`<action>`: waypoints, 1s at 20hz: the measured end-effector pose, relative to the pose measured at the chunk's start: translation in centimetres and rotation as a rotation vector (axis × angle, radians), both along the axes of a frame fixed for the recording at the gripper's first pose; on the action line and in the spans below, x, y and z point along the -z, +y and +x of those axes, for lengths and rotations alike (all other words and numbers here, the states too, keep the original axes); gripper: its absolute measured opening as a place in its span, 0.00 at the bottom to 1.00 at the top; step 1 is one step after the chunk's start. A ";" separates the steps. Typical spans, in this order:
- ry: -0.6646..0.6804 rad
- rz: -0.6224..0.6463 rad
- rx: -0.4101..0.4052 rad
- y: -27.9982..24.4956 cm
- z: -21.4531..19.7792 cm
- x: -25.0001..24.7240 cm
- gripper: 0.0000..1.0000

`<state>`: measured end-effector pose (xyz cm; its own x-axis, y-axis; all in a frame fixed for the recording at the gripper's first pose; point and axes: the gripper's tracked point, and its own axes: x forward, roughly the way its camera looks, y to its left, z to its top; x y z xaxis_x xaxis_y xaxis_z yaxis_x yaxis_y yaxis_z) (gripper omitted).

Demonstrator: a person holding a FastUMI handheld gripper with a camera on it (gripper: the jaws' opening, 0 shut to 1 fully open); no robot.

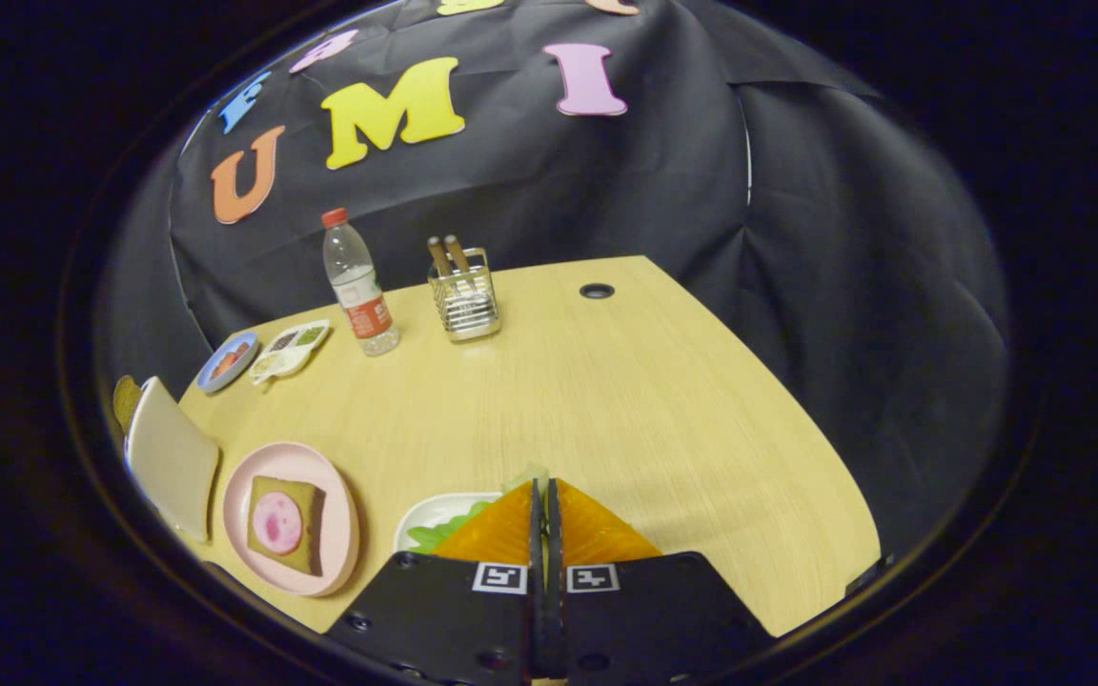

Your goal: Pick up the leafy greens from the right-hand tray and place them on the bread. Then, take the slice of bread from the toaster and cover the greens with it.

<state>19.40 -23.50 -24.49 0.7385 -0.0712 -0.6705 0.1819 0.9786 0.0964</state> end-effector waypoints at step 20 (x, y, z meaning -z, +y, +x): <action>-0.245 -0.209 -0.156 15.0 -4.4 -11.5 0.00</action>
